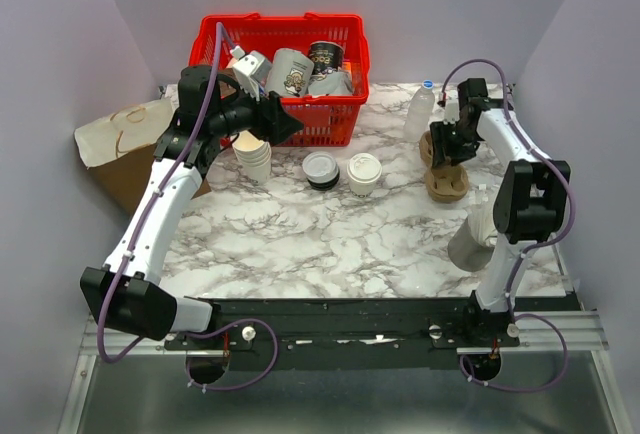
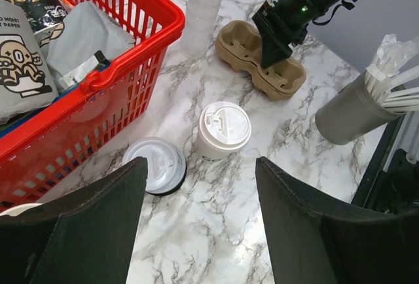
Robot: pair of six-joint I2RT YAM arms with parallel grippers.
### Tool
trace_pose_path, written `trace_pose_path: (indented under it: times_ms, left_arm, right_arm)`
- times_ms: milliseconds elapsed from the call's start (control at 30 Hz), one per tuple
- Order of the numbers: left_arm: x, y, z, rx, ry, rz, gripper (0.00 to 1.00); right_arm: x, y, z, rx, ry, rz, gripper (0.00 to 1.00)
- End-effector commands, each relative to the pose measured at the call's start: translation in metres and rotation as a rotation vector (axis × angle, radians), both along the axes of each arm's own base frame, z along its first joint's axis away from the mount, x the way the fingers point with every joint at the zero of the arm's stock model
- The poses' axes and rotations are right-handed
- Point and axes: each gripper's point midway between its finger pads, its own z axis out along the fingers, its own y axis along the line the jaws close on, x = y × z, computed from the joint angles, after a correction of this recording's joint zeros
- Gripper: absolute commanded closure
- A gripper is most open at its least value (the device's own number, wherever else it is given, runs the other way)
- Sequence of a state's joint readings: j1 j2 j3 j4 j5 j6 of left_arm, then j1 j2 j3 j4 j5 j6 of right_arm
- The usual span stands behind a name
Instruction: Pack the takeout coffee
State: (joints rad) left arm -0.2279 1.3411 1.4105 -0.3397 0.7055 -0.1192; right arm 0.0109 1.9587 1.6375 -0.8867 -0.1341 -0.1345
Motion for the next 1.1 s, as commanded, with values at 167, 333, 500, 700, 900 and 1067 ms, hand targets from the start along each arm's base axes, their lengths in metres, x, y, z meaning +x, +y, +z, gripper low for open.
trace_pose_path:
  times_ms: [167, 333, 500, 700, 900, 1067]
  left_arm:
    - [0.01, 0.008, -0.01, 0.01, 0.021, 0.038, 0.24]
    - [0.011, 0.007, -0.012, 0.001, 0.03, 0.035, 0.24]
    - [0.011, 0.008, -0.01, 0.004, 0.025, 0.034, 0.24]
    - [0.011, 0.015, 0.0, 0.035, -0.024, 0.048, 0.24]
    - [0.012, 0.033, 0.02, 0.1, -0.078, 0.116, 0.21]
    - [0.02, 0.114, 0.066, 0.345, -0.259, 0.402, 0.16]
  right_arm:
    - [0.007, -0.01, -0.009, -0.038, 0.017, -0.015, 0.43]
    - [0.009, -0.011, -0.011, -0.047, 0.015, -0.018, 0.51]
    - [0.014, -0.013, 0.003, -0.056, -0.013, -0.029, 0.67]
    - [0.0, -0.008, 0.05, -0.022, -0.05, -0.041, 0.85]
    - [-0.019, -0.015, 0.068, 0.006, -0.058, -0.078, 0.99]
    - [-0.048, 0.006, 0.097, 0.11, -0.113, 0.013, 0.99]
